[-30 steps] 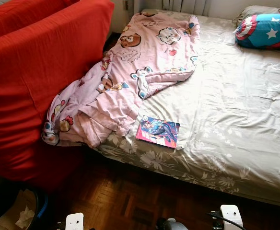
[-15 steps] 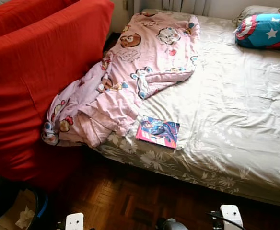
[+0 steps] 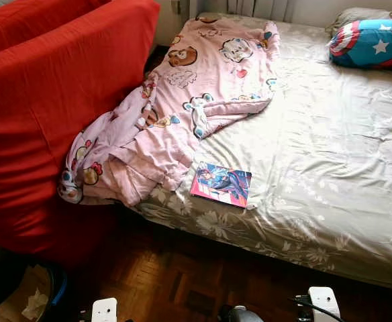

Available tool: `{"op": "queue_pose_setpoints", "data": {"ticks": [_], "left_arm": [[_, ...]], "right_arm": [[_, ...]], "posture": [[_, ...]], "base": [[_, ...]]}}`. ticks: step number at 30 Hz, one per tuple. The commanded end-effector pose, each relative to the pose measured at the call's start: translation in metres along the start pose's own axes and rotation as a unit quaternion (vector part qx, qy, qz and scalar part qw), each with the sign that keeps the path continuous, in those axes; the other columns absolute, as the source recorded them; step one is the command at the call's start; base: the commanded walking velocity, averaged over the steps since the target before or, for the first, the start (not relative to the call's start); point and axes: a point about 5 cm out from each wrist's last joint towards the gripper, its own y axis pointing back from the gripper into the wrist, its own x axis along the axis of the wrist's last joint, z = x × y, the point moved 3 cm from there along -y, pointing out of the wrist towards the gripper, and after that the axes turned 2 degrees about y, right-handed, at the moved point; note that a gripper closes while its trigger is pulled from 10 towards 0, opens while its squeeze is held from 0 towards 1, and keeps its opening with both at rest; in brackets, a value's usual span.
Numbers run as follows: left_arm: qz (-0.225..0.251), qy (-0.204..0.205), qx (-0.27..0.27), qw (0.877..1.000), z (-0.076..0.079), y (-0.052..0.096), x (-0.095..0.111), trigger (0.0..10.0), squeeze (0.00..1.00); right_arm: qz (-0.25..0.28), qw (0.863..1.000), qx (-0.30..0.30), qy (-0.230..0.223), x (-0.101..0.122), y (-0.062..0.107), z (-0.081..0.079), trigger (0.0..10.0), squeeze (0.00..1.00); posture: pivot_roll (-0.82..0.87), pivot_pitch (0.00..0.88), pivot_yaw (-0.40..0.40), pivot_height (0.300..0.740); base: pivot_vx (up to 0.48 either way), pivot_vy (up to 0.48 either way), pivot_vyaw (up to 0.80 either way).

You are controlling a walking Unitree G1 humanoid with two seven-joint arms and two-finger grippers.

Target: Clean up the room

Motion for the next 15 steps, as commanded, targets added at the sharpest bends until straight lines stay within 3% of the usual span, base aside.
{"op": "queue_pose_setpoints", "data": {"ticks": [1, 15], "left_arm": [[0.004, -0.001, 0.006, 1.000, -0.0092, -0.0015, 0.0088, 10.0, 0.00], [0.015, 0.021, -0.001, 1.000, -0.0071, -0.0018, 0.0124, 10.0, 0.00]], "right_arm": [[-0.004, 0.999, 0.044, -0.016, -0.0011, -0.0014, -0.0352, 10.0, 0.00], [0.012, 0.999, 0.040, -0.001, 0.0042, -0.0017, -0.0341, 10.0, 0.00]], "posture": [[-0.01, 0.000, 0.062, 0.723], [-0.02, 0.000, 0.049, 0.723]], "base": [[0.000, 0.000, 0.00], [0.000, 0.000, 0.00]]}}
